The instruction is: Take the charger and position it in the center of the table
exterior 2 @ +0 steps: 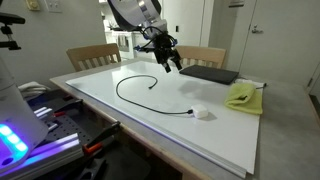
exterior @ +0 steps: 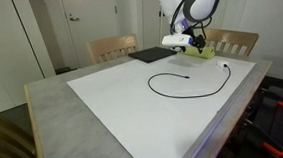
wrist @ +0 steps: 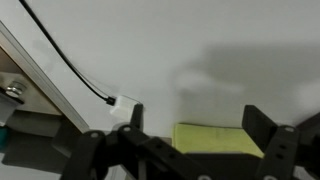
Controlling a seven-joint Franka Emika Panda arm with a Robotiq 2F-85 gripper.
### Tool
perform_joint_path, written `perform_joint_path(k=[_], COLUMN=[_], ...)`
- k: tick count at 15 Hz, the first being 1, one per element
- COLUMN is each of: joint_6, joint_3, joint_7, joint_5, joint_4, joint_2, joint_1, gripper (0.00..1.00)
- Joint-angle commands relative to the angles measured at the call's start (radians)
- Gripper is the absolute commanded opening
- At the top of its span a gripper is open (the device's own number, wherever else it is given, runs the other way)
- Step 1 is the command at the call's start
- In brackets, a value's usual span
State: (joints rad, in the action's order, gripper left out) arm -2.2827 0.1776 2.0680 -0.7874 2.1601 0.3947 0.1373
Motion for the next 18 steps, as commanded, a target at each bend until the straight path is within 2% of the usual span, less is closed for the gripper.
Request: perform_joint_path(k=[1,2,3,5,6,8,11,13,18], joint_6=[-0.183,-0.236,-0.291,-0.330,-0.289,-0.322,-0.327,-0.361,-0.420], joint_3=[-0.001,0.002,-0.003,-0.060,0.025,0.020,0.013,0.000,-0.260], joint_7=[-0.177,-0.226,-0.308,-0.464,-0.356,-0.454,-0.476,-0.589,-0.977], joint_5=[-0.085,-0.074,-0.015,0.112,0.056,0.120,0.125,0.177,0.367], joint_4=[0.058,0.066,0.075,0.085,0.041,0.055,0.055,0.063,0.104], joint_2=[-0.044,-0.045,-0.046,-0.031,-0.002,-0.001,0.007,0.016,0.013], joint_1=[-0.115,-0.149,-0.197,-0.312,-0.187,-0.241,-0.242,-0.262,-0.566], gripper=[1.00,1.00,1.00,1.00,1.00,1.00,1.00,1.00,1.00])
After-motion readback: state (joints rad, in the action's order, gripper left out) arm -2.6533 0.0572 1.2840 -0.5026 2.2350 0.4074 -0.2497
